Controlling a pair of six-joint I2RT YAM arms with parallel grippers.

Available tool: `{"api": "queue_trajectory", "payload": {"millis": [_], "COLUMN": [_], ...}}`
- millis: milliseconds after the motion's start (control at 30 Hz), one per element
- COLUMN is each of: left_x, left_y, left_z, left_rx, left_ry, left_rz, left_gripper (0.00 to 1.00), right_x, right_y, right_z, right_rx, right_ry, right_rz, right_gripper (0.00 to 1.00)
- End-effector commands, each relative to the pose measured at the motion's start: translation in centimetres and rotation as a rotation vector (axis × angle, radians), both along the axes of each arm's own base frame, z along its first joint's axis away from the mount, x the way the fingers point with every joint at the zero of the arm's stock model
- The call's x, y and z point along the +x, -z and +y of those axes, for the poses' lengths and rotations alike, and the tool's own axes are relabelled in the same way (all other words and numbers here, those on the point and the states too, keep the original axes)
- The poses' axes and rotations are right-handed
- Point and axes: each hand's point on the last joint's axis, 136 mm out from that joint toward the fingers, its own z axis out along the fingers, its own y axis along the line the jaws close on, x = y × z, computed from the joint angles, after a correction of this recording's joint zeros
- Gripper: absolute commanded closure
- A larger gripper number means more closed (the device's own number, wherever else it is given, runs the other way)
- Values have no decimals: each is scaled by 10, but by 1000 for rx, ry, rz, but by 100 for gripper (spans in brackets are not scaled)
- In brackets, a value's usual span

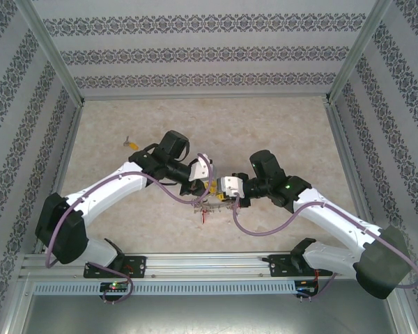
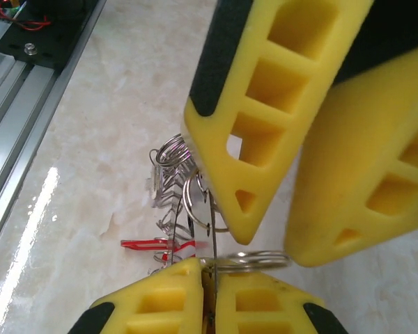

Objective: Put the keys on the keyring

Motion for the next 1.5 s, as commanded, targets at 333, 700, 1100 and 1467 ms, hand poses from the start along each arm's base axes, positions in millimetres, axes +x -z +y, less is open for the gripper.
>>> {"api": "queue_trajectory", "payload": {"millis": [333,700,1100,1467], "left_x": [-7,9,-1,-14], "left_y": [8,31,31,37], "left_z": [-6,-17,-30,-22], "left_rx": [25,129,96,54], "left_ry": [36,-71,-61,3], "left_rz": [100,152,230,189], "left_gripper": [67,62,79,100], "right_x": [-1,3,21,37], "right_y": [-24,-28,-28,-23], "right_z": [10,11,9,-2], "right_rx": [61,27,-37,-67], "right_ry": [-81,-63,60,173], "right_rz": [-90,-199,-355,-388], "right_gripper": [100,100,100,100]}}
